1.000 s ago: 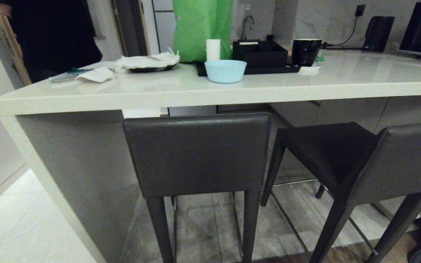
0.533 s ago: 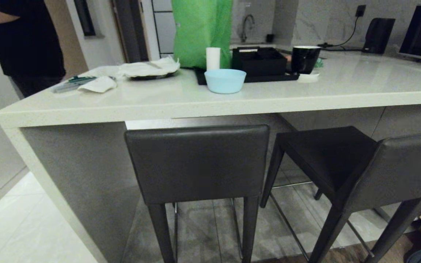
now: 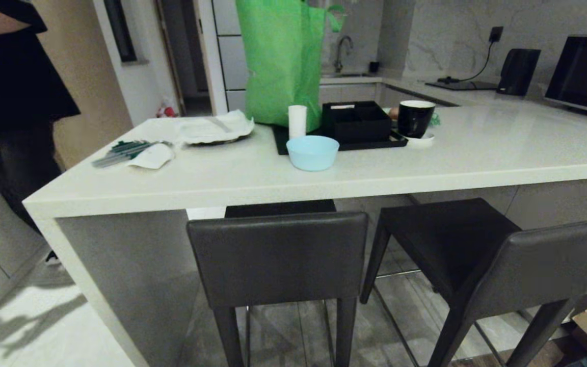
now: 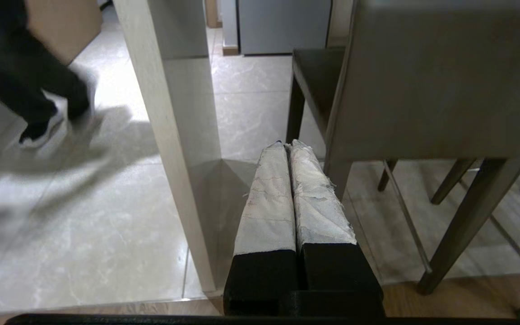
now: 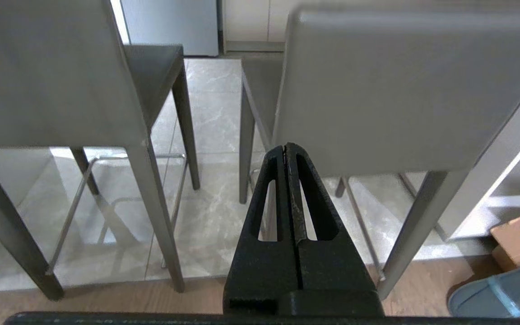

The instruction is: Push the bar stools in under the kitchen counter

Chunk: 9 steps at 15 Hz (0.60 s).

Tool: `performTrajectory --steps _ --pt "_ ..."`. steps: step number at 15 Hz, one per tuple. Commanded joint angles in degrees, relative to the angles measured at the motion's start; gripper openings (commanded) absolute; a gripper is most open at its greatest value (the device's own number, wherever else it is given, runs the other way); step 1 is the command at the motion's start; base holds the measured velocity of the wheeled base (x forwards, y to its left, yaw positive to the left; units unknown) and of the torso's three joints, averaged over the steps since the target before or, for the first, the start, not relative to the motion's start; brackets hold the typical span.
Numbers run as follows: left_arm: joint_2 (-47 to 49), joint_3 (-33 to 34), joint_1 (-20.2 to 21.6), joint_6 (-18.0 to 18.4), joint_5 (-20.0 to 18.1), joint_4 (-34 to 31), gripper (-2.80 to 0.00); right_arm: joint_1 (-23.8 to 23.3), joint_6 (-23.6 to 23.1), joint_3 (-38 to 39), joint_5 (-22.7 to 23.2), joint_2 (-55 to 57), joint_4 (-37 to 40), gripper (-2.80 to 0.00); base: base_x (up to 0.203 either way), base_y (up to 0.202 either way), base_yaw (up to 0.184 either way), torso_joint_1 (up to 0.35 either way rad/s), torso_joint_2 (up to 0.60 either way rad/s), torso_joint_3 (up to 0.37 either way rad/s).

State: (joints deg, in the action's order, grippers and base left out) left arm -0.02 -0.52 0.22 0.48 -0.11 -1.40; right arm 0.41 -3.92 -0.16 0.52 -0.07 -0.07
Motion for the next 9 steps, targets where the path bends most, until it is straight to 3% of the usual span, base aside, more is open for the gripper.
performTrajectory --steps 1,5,9 --pt "0.02 0.00 0.04 -0.04 0.02 0.00 -2.80 0.02 -0.04 0.06 0.01 0.07 -0.01 -2.80 0.000 0.000 0.000 0.202 -0.48 -0.277" --pt "0.02 0.00 -0.04 -0.13 0.02 0.00 -2.80 0.02 -0.02 0.06 0.00 0.07 -0.01 -2.80 0.000 0.000 0.000 0.205 -0.46 -0.266" --pt "0.02 0.00 -0.04 -0.13 0.02 0.00 -2.80 0.02 0.05 -0.02 0.00 0.07 -0.01 -2.80 0.000 0.000 0.000 0.050 -0.11 -0.067"
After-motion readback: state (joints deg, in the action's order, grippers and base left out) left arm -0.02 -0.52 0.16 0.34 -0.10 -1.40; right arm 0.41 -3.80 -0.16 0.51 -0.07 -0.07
